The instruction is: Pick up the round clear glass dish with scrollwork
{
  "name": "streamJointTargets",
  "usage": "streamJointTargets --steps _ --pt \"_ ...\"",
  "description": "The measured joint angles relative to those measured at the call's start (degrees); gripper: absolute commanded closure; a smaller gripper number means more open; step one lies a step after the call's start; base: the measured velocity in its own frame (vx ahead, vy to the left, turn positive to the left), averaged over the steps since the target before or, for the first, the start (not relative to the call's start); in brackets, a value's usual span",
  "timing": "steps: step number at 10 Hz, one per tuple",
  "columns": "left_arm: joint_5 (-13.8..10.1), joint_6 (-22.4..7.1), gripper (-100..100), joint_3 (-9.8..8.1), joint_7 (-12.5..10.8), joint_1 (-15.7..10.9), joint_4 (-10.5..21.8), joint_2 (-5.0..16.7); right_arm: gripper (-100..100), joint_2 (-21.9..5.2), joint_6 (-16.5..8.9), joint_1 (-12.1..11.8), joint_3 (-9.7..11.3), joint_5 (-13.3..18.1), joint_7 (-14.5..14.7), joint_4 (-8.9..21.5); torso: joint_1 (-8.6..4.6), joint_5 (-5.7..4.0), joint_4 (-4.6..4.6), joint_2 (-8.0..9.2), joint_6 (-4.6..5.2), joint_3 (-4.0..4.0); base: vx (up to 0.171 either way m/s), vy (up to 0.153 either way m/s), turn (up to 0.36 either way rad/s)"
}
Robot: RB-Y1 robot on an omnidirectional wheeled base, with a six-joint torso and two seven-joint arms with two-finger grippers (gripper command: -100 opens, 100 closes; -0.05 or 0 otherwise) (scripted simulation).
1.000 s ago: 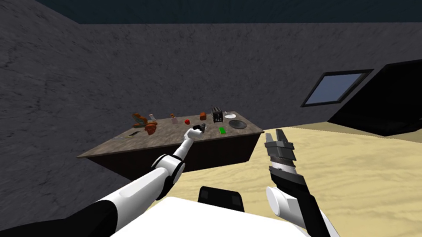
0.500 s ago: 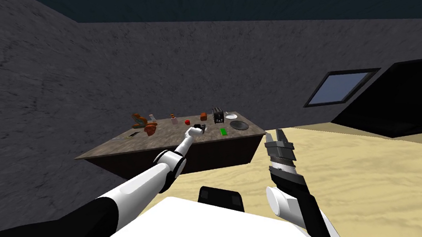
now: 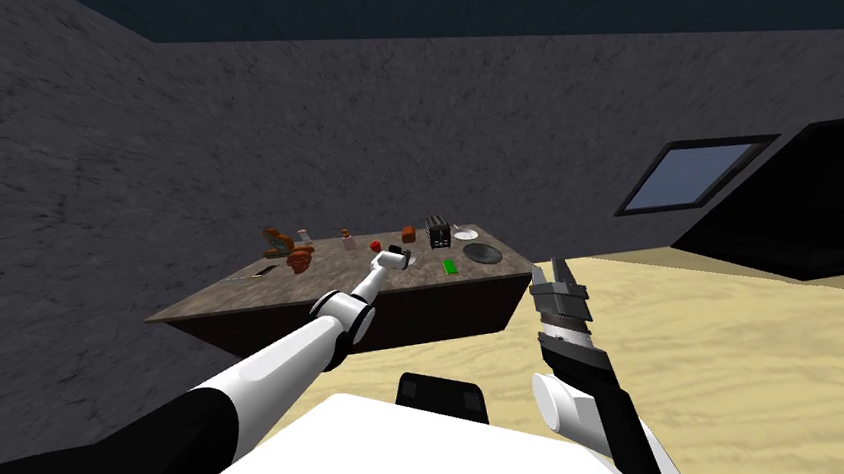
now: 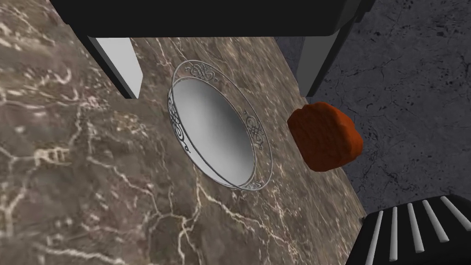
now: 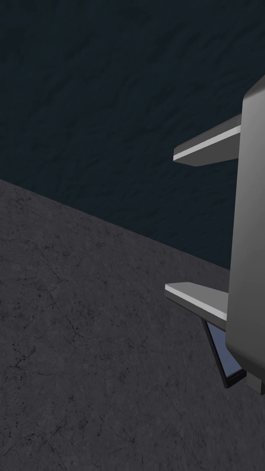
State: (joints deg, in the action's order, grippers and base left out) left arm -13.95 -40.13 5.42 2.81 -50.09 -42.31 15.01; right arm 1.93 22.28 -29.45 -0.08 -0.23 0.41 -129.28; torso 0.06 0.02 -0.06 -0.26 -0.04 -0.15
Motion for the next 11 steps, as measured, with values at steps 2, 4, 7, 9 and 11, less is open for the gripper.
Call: streamJointTargets --steps 2,4,7,9,11 --pt "-0.6 -1.9 -100 0.17 0.1 -1.2 2.3 0.2 0 0.0 0.0 0.0 0.0 0.0 0.0 0.0 -0.01 0.0 -0.01 -0.01 0.0 -0.01 0.056 0.014 0.009" --pt "-1.3 -2.9 -100 0.3 0.3 -2.1 4.9 0.6 0 0.0 0.0 0.0 0.0 0.0 0.0 0.0 -0.01 0.0 0.01 0.06 0.0 0.03 0.055 0.019 0.01" --pt "-1.7 -4.4 -100 0.43 0.3 -2.7 6.4 0.9 0 0.0 0.0 0.0 0.0 0.0 0.0 0.0 -0.05 -0.01 0.03 0.15 0.01 0.08 0.027 0.009 0.001" --pt "-2.2 -4.3 -100 0.44 0.7 -2.9 8.6 1.0 0 0.0 0.0 0.0 0.0 0.0 0.0 0.0 -0.06 -0.01 0.03 0.17 0.01 0.1 0.018 0.004 0.002" --pt "-2.3 -4.2 -100 0.42 0.9 -3.0 8.8 1.0 0 0.0 0.0 0.0 0.0 0.0 0.0 0.0 -0.08 -0.01 0.05 0.25 0.01 0.14 0.026 0.006 -0.018"
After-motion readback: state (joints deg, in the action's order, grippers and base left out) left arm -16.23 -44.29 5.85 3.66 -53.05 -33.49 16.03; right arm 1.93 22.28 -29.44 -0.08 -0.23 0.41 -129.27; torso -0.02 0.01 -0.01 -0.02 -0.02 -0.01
